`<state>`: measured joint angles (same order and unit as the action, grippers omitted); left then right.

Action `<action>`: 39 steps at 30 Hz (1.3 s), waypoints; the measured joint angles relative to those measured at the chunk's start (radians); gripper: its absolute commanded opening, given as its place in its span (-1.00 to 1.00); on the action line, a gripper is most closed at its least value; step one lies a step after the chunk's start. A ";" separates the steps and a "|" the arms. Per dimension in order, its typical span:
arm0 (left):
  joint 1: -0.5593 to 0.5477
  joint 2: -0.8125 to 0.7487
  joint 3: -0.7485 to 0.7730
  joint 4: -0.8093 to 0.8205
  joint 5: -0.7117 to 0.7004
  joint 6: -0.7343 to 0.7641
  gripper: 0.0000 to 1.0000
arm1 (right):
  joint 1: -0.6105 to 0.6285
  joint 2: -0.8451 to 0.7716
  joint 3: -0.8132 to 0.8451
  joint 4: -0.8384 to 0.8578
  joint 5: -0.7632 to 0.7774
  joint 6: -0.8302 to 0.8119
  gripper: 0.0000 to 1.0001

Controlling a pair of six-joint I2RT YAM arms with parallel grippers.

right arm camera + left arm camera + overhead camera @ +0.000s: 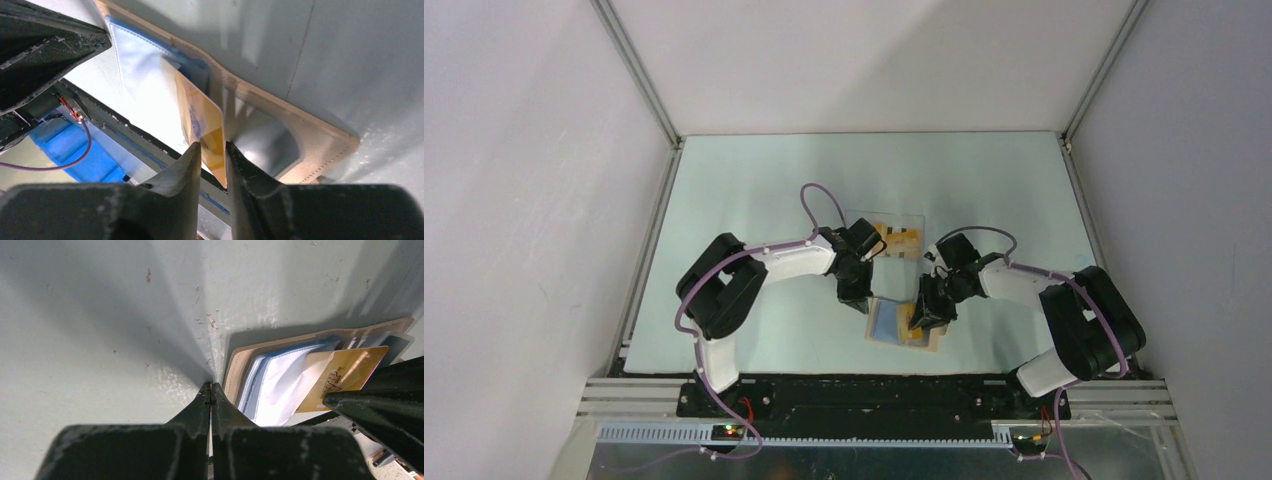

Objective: Put the credit cards into the card holder
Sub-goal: Insert the credit card into the card holder.

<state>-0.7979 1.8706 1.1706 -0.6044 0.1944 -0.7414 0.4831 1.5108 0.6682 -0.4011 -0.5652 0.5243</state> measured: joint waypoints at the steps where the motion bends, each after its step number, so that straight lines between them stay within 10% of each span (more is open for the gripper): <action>1: 0.000 0.000 0.000 0.000 0.000 0.000 -1.00 | 0.000 0.000 0.000 -0.002 0.008 -0.001 -0.67; 15: 0.000 -0.004 -0.007 0.000 0.003 -0.003 -1.00 | -0.029 -0.012 -0.052 0.097 -0.057 0.040 -1.00; 39: -0.015 -0.003 -0.007 0.000 0.009 -0.019 -1.00 | -0.047 -0.034 -0.194 0.369 -0.146 0.267 -0.99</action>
<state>-0.8131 1.8679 1.1633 -0.6044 0.2035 -0.7609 0.4362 1.4769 0.4744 -0.0322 -0.7116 0.7910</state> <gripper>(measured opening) 0.004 0.052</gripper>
